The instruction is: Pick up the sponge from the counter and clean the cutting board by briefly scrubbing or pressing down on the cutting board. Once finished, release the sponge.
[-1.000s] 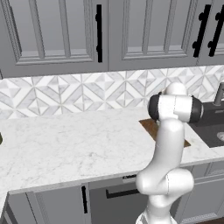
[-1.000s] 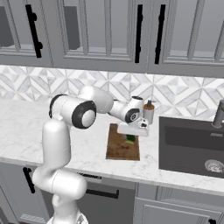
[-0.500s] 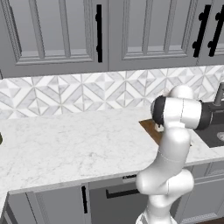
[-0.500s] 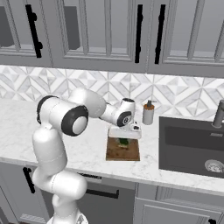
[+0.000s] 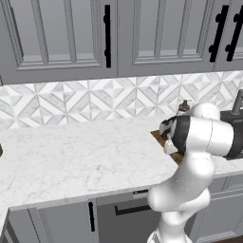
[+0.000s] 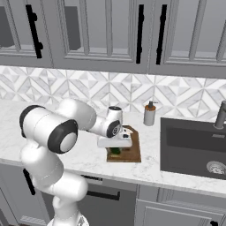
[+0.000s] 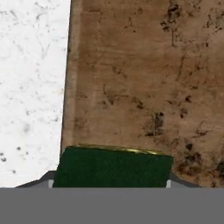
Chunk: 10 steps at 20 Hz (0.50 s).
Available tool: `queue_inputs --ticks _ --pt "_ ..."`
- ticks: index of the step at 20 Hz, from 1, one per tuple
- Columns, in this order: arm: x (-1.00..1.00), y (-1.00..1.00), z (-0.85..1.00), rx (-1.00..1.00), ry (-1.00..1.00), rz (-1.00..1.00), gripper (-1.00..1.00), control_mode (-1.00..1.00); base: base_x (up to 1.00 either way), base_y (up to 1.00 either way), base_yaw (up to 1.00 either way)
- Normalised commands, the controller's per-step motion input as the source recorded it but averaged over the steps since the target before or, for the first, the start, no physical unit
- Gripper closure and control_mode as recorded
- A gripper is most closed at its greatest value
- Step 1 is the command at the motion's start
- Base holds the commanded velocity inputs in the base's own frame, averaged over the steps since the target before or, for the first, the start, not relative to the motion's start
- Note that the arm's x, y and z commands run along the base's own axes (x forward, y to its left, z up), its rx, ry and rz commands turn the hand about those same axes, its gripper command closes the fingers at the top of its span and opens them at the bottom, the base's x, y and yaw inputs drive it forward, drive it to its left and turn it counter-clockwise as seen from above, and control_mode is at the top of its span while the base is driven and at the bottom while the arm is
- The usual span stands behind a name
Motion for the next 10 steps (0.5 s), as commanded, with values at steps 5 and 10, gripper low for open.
queue_inputs --ticks 5,10 --pt "0.03 1.0 -0.03 -0.06 0.0 0.0 1.0 -1.0 0.0 0.0 0.0" --pt "0.13 1.0 0.0 -0.02 0.0 0.0 1.0 -1.0 0.0 0.0 0.0"
